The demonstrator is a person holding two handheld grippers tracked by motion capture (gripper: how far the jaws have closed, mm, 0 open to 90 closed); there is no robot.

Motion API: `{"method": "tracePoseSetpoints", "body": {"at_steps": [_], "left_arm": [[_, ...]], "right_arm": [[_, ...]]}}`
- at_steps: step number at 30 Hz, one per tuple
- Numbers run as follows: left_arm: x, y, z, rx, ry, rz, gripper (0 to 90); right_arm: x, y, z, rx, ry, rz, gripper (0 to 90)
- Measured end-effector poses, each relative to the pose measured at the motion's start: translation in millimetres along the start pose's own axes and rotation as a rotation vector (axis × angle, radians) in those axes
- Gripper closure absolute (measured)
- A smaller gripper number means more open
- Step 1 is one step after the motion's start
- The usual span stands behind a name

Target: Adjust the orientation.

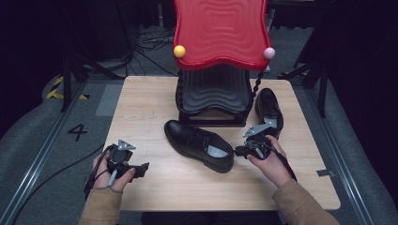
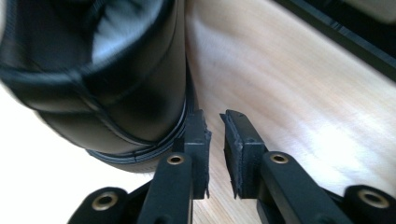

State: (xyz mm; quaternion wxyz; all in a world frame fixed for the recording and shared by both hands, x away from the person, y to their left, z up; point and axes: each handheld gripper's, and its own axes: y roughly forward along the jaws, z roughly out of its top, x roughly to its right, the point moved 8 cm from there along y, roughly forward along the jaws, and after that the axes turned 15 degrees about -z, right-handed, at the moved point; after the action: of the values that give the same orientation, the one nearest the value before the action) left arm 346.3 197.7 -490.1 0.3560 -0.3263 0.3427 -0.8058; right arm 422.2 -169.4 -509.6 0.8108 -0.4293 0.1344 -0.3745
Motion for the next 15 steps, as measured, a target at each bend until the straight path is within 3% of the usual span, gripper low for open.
{"method": "tracePoseSetpoints", "body": {"at_steps": [4, 8, 11, 13, 15], "left_arm": [[-0.4, -0.7, 0.5, 0.006, -0.003, -0.001, 23.1], [0.1, -0.6, 1.1, -0.001, -0.001, -0.001, 23.2], [1.3, -0.4, 2.6, -0.001, 0.007, -0.005, 23.2], [1.5, 0.2, 2.9, -0.004, 0.009, -0.008, 23.1], [1.8, 1.2, 2.7, -0.005, 0.005, -0.012, 23.2]], "right_arm": [[4.6, -25.7, 14.3, 0.064, -0.014, 0.003, 73.0], [-5.9, -53.3, 32.7, 0.119, -0.062, 0.038, 67.5], [-22.0, -67.0, 44.9, 0.107, -0.16, 0.068, 60.2], [-34.4, -68.5, 48.3, 0.064, -0.223, 0.112, 58.4], [-44.2, -67.4, 52.7, 0.042, -0.271, 0.125, 57.0]]}}
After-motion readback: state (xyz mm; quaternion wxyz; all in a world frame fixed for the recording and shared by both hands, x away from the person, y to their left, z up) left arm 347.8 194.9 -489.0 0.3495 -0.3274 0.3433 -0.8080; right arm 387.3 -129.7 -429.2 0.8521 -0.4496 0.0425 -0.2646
